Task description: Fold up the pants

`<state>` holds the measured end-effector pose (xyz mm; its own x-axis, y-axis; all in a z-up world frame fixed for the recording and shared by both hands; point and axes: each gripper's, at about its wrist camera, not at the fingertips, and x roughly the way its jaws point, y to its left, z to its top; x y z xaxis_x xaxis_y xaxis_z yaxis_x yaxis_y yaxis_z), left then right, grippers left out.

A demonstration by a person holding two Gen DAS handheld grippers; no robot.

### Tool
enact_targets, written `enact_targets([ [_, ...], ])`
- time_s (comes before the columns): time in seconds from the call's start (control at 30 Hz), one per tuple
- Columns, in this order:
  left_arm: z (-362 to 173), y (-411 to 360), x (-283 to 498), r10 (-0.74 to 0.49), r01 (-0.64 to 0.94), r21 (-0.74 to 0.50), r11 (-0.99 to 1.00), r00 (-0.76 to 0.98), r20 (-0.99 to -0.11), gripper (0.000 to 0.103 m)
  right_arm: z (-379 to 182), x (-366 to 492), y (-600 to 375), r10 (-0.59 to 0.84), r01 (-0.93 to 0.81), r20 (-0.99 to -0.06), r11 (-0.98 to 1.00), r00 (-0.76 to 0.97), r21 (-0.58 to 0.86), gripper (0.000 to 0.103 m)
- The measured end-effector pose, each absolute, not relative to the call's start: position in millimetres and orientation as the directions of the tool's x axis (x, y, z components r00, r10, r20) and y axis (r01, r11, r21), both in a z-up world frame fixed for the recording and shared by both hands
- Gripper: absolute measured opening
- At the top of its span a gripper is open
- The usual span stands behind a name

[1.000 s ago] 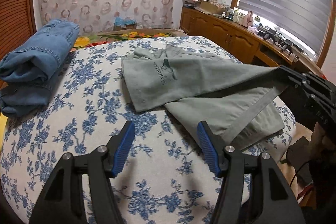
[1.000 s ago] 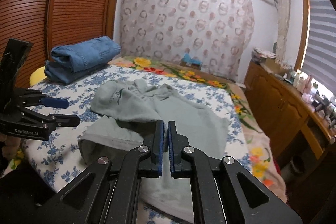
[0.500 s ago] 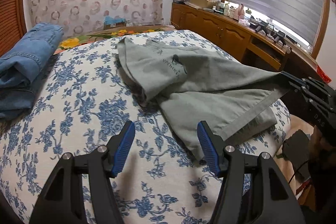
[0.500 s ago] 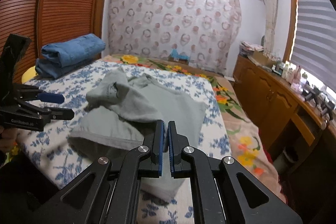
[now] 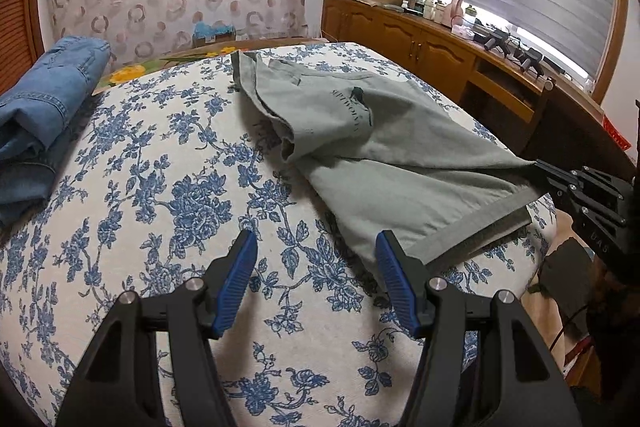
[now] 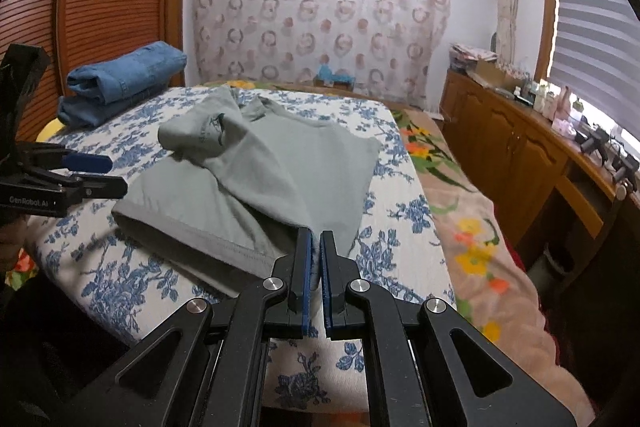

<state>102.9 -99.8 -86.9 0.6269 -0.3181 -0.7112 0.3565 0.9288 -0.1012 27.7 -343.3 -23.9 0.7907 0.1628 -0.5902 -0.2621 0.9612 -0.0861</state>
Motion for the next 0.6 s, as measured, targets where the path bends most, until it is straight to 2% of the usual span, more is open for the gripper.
enact_targets([
  [0.57, -92, -95, 101, -0.313, 0.341, -0.109, 0.934, 0.627, -0.713, 0.061, -41, 29, -349, 0.171, -0.257, -0.658, 0.966, 0.733, -0.035, 0.002],
  [0.6, -90, -93, 101, -0.312, 0.340, -0.108, 0.934, 0.631, -0.710, 0.061, -40, 30, -351, 0.174, -0.253, -0.661, 0.967, 0.730, -0.026, 0.005],
])
